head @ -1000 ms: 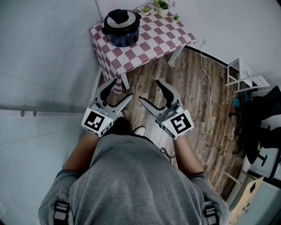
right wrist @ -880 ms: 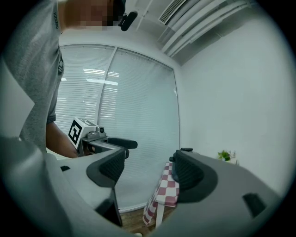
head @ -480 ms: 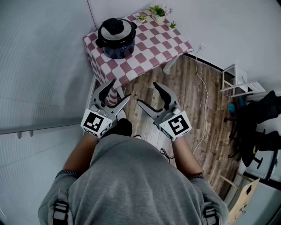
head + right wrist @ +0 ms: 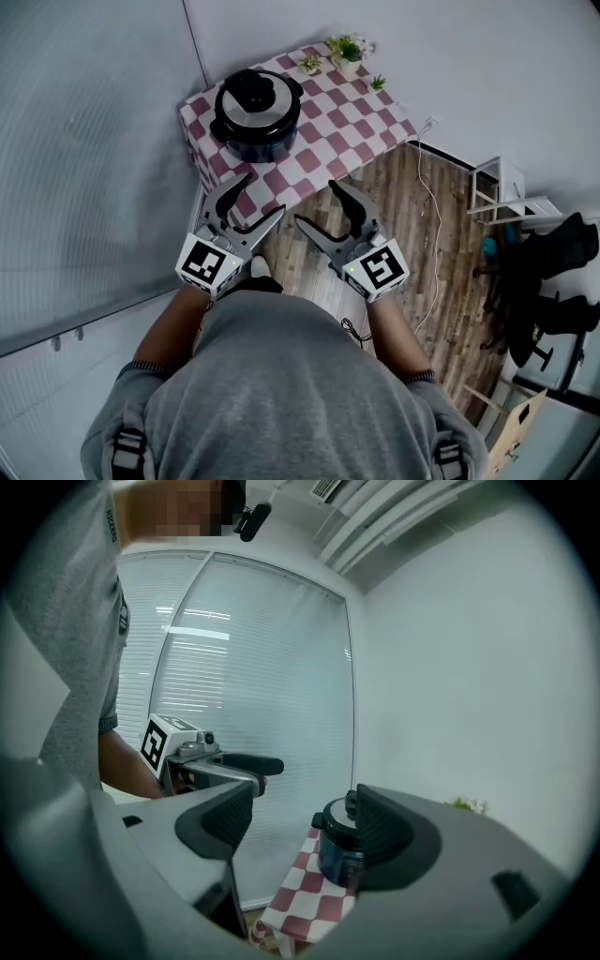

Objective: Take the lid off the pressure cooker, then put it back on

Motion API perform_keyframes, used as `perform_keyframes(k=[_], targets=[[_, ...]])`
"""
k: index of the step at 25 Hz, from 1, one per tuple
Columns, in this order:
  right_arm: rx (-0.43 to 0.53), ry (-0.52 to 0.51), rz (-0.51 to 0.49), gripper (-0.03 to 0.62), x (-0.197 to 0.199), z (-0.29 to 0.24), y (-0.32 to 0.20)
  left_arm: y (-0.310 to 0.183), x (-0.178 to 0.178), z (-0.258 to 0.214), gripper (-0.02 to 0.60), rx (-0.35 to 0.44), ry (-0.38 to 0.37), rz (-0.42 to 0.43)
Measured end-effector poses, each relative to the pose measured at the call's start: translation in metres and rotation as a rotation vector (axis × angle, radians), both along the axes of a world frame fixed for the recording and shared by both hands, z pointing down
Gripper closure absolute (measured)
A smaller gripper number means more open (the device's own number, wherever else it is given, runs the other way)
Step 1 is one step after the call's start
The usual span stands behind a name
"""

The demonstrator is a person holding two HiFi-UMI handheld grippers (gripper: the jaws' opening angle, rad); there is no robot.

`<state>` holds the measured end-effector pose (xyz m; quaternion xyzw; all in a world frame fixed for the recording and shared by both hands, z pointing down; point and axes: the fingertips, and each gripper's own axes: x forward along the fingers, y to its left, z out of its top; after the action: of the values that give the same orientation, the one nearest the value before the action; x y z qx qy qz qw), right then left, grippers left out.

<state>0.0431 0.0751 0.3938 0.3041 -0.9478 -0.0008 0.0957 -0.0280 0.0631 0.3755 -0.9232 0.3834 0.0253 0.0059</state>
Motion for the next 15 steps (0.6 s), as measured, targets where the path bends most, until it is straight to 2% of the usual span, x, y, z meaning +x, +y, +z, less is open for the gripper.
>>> perform_keyframes(k=[8,15], targets=[[-0.011,0.011,0.001,0.244,-0.03,-0.004,-0.057,-0.057,-0.031,0.01,0.256,-0.047,0.025,0.014],[0.007,0.04,-0.005,0.244,-0.024,-0.001,-0.104,-0.098,-0.036,0.017,0.258,-0.06,0.019,-0.016]])
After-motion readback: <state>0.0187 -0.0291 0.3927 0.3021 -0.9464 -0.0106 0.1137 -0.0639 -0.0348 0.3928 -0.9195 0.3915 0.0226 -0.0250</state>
